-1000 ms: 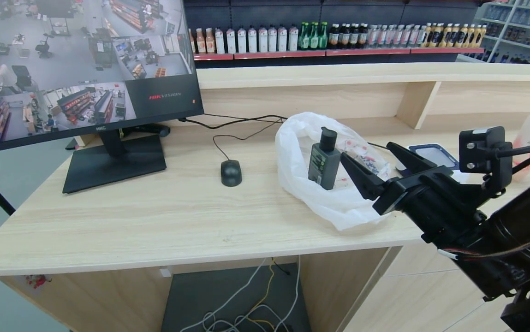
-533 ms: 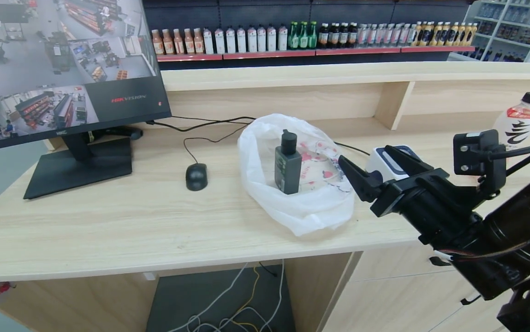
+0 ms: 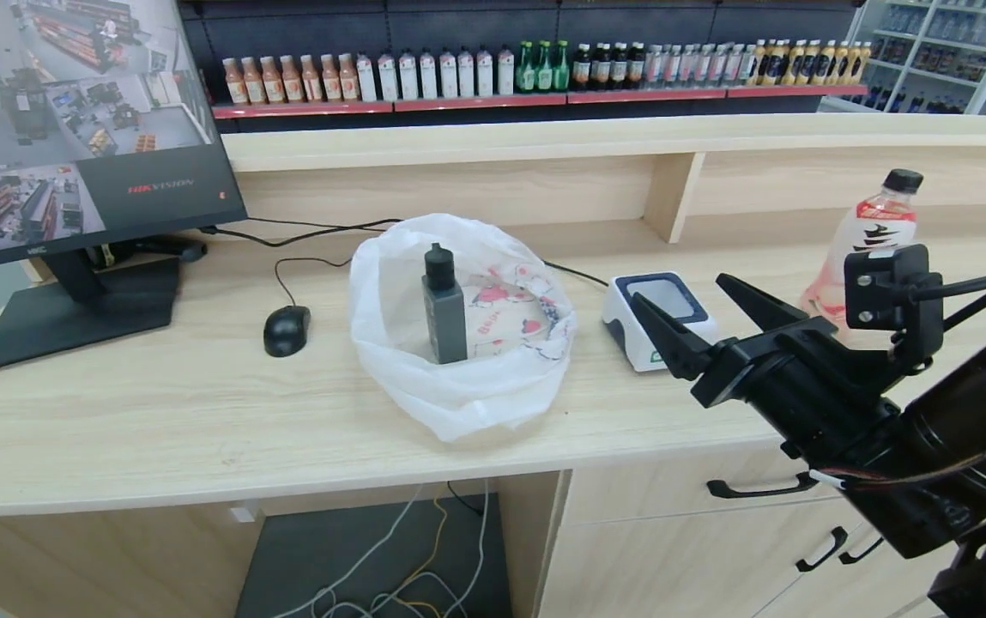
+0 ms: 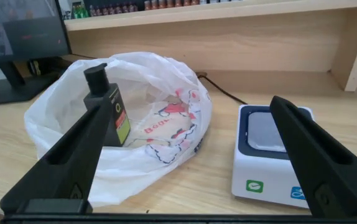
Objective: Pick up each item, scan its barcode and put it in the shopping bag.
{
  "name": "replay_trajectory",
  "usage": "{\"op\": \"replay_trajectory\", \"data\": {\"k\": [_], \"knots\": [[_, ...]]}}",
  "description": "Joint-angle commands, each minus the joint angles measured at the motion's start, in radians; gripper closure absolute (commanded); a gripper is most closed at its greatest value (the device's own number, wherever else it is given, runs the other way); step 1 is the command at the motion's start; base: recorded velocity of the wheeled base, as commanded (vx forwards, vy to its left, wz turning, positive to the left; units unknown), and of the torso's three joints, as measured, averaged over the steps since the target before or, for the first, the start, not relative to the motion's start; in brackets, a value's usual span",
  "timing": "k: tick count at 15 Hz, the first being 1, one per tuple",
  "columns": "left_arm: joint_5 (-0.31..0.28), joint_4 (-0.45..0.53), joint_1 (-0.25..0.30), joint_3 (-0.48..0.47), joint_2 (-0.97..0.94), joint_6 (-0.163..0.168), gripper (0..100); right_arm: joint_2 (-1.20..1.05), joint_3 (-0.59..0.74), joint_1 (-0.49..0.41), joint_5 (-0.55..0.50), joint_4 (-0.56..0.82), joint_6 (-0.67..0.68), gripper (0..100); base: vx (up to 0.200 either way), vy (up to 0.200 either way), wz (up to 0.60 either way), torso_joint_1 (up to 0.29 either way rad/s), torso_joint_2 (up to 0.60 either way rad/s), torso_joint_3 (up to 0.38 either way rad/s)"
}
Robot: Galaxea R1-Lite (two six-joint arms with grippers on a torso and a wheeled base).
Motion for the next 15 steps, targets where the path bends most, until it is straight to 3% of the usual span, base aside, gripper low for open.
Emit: {"op": "replay_trajectory", "data": {"k": [1,15], "knots": [[0.000,0.000,0.001,0.000,0.000,0.000,0,-0.001,0.003,-0.008,0.000,-0.001,0.001,0,0.000,-0.200,0.00,-0.002,0.00,0.007],[0.000,0.000,0.001,0.000,0.000,0.000,0,-0.015,0.036,-0.008,0.000,-0.001,0.004,0,0.000,-0.200,0.00,0.004,0.00,0.002]]}}
